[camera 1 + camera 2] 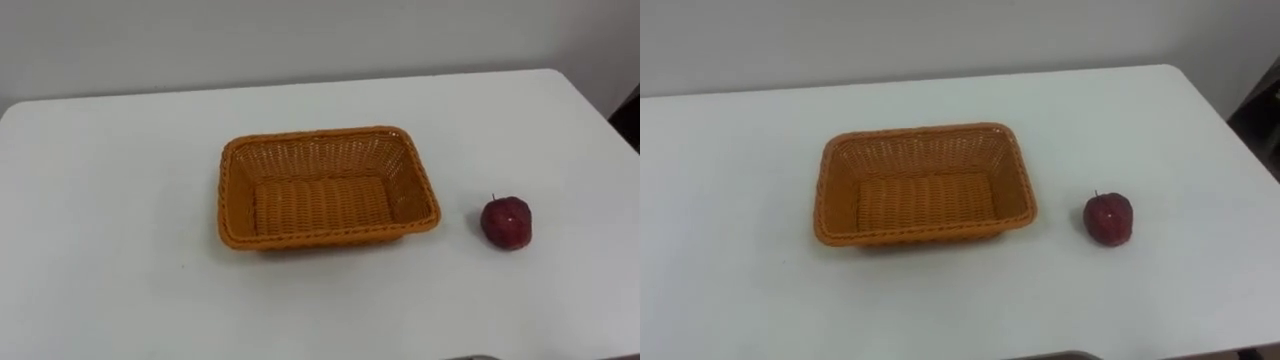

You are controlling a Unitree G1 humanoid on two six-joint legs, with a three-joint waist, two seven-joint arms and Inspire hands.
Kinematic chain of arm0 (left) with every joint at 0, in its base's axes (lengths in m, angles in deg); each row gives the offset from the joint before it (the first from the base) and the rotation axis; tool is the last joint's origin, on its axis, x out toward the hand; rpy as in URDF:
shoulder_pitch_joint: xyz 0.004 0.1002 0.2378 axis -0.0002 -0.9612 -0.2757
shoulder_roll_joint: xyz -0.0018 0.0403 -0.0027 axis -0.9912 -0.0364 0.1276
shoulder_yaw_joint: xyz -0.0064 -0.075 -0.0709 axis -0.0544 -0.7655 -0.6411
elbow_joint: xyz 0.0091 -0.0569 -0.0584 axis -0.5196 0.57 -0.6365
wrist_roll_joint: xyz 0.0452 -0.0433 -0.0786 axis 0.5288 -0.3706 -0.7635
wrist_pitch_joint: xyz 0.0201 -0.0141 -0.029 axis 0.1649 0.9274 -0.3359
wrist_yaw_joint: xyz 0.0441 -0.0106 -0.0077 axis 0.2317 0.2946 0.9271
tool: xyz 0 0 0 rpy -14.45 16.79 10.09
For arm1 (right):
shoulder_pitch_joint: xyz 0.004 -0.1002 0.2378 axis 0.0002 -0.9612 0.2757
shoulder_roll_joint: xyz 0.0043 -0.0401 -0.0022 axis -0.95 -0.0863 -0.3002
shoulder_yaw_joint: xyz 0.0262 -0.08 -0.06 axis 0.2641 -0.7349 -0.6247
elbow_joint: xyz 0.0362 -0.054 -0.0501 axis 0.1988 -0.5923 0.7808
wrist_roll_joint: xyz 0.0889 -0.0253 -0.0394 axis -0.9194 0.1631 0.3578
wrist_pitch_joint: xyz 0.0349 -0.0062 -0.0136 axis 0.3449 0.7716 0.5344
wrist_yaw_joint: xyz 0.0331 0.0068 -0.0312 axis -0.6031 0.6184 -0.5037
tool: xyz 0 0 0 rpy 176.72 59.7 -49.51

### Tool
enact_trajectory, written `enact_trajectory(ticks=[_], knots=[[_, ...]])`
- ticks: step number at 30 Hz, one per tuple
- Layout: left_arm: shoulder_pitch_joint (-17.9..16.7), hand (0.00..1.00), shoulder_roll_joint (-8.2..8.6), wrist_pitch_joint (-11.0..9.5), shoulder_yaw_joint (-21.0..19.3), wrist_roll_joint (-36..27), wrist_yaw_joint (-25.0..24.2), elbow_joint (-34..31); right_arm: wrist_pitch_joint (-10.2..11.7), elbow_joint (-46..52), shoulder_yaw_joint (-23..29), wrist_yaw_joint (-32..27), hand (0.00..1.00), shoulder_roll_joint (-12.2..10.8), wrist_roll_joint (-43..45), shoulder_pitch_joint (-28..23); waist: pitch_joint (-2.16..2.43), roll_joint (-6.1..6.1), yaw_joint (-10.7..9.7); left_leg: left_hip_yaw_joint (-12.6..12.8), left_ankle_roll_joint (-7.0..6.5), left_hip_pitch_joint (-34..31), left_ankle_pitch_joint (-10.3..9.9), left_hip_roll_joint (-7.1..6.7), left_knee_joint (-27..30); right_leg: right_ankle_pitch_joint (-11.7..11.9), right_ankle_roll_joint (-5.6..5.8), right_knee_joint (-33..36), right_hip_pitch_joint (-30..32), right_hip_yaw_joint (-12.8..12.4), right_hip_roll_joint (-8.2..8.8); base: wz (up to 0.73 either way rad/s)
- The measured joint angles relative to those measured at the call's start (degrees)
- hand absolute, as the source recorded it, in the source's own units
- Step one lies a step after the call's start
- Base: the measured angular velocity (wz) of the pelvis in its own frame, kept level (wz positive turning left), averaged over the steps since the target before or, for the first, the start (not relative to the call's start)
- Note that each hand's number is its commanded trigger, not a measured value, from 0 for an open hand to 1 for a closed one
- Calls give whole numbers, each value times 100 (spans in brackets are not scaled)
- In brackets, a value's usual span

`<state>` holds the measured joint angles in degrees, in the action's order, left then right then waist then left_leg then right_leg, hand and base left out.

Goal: Pick and place apple

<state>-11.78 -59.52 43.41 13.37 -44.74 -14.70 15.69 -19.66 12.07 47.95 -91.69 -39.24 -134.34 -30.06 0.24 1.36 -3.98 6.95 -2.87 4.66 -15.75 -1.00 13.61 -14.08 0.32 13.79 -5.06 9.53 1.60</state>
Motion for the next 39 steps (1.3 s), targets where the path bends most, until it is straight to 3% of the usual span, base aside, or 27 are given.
enact_trajectory(ticks=[2, 7, 12, 23, 28, 39], knots=[[7, 0, -29, -69, 0, 49, 1, 0, 63, 389, -7, -301, 0, 6, 515, 12, -6, -12, 30, 0, 4, -3, 23, -5, -19, 1, -2, -3, 13, -6, -1, 0], [114, 0, -27, -138, 55, 115, 2, 88, 542, 1484, -307, -759, 0, 171, 2715, 61, -28, -40, 269, -5, 22, -32, 35, 19, -4, 25, -27, -36, 34, 20, -20, 2], [110, 0, -19, -149, 131, 116, 3, 90, 582, 1850, -749, -617, 0, 205, 4012, 69, -3, 18, 389, -60, 43, -112, 63, 27, -22, 51, -45, -109, 63, 37, -37, 4], [117, 0, -49, -183, 211, 226, -2, -79, 548, 1965, -1612, 607, 0, 257, 4110, 69, -10, 73, 578, -122, 75, -72, 126, 31, -188, 107, -71, -301, -5, 117, -63, 2], [213, 0, -67, -179, 296, 229, -17, -78, 425, 1964, -2041, 1160, 0, 275, 4177, 68, -79, 125, 609, -196, 87, -99, 171, 29, -235, 162, -81, -421, -10, 160, -79, 6], [211, 0, -106, -175, 493, 230, -17, -90, 407, 1797, -2499, 1574, 0, 312, 4459, 43, -72, 85, 605, -257, 87, -49, 170, 23, -241, 163, -80, -421, -87, 161, -77, 3]])
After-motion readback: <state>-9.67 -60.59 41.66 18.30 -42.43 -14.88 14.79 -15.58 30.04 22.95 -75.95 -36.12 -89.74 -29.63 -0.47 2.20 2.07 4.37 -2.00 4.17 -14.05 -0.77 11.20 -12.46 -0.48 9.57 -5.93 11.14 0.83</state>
